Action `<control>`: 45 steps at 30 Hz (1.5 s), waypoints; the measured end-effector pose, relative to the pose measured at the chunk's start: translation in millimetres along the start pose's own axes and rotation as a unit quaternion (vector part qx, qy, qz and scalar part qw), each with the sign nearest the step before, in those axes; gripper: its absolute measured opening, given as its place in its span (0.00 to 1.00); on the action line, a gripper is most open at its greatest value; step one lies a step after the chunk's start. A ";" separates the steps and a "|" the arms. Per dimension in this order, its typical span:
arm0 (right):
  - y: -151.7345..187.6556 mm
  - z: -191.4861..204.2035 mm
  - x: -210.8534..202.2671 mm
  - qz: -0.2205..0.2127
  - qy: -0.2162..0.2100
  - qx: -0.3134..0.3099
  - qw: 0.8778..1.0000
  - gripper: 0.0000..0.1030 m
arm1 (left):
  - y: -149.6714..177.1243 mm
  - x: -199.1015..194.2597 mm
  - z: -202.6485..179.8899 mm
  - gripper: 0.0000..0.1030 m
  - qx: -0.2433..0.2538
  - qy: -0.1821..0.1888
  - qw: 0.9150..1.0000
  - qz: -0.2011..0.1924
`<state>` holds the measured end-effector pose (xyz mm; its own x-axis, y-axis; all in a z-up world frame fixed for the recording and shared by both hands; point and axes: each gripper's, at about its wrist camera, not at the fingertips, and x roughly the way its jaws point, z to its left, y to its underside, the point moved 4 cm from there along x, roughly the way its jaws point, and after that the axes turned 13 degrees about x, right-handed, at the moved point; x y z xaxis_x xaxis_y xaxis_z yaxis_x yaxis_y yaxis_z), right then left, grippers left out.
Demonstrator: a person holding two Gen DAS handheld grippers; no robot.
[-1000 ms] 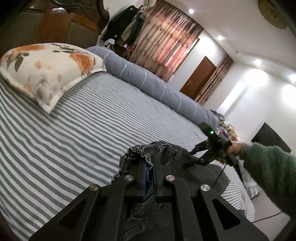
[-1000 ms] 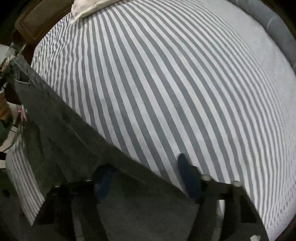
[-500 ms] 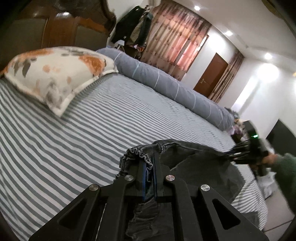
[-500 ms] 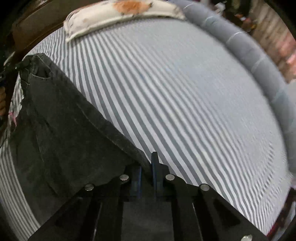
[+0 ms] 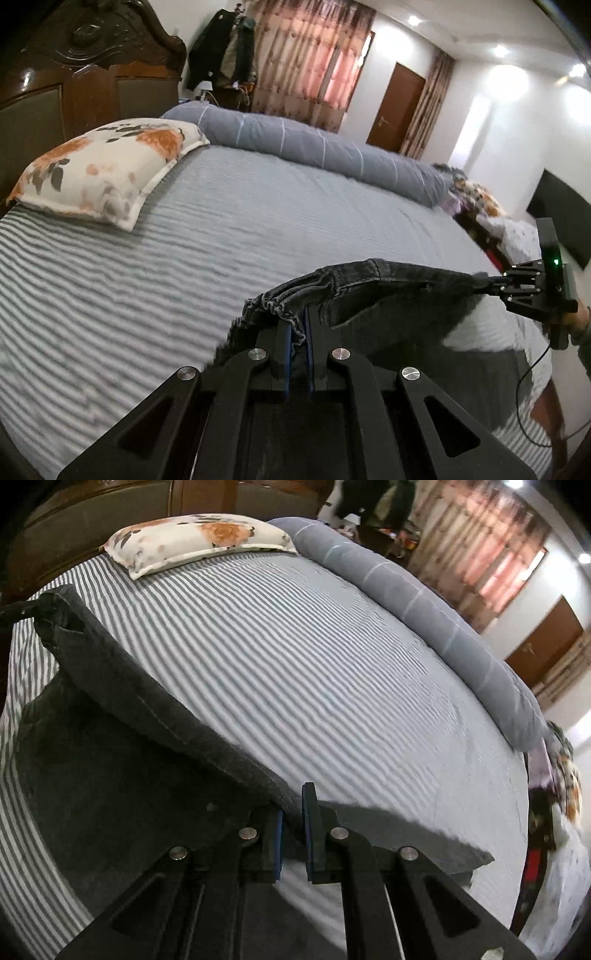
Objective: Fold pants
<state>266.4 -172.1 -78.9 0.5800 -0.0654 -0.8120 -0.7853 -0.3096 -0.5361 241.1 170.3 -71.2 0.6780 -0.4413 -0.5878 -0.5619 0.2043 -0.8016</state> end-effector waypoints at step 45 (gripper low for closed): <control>204.8 22.3 20.5 0.119 -0.264 0.488 0.823 0.49 | 187.6 4.6 -19.7 0.39 -0.422 0.064 0.887 0.176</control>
<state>112.6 -215.7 -210.5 0.4125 0.4870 -0.7699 -0.8121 0.5794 -0.0686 129.4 189.4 -222.1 0.3618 -0.5872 -0.7241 -0.9191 -0.3549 -0.1714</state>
